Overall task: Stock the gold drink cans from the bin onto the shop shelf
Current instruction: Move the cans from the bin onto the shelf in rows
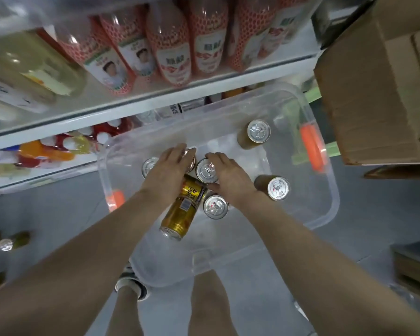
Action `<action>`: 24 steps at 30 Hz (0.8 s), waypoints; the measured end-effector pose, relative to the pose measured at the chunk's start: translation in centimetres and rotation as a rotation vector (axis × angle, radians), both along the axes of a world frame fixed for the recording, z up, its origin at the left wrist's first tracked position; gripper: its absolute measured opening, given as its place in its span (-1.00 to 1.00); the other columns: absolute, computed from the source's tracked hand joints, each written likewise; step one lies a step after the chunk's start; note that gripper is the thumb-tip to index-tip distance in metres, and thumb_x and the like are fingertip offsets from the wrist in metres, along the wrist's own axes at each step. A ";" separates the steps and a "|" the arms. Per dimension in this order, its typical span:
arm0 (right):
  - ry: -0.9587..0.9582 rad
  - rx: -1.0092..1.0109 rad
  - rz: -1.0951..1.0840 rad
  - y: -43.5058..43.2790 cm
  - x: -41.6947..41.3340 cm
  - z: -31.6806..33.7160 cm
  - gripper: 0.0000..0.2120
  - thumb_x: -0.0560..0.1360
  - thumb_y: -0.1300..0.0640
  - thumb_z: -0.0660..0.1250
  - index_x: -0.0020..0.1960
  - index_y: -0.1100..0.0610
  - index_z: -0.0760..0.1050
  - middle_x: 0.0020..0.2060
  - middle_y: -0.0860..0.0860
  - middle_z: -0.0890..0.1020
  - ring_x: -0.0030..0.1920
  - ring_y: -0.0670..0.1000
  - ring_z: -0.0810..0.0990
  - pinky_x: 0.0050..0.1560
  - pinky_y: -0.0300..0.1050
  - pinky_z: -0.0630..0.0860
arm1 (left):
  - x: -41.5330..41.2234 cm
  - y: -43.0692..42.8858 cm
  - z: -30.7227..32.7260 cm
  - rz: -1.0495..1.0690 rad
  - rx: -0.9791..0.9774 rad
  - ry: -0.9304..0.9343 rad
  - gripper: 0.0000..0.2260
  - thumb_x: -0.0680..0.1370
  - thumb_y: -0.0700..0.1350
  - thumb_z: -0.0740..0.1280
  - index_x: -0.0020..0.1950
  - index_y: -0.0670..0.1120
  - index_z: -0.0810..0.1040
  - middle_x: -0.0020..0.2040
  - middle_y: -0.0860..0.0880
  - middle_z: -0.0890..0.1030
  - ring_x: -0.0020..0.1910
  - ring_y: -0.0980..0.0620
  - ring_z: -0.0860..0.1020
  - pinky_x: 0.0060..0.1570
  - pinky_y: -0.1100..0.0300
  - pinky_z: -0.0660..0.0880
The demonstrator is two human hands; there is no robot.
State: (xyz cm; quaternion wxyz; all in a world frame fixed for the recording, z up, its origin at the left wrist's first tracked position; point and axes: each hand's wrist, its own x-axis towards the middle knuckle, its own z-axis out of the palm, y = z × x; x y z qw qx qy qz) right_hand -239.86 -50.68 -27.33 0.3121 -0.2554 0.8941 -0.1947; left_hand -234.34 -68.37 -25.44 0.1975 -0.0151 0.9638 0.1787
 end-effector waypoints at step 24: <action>0.103 -0.334 -0.183 2.8 1.6 29.3 -0.34 0.42 -0.19 0.41 0.41 0.01 0.28 0.22 -0.06 0.51 0.18 -0.06 0.49 0.13 -0.15 0.41 | 6.0 -2.6 28.0 0.308 0.194 0.198 -0.35 0.41 0.08 0.46 0.42 -0.02 0.31 0.29 -0.06 0.43 0.23 -0.07 0.45 0.13 0.09 0.40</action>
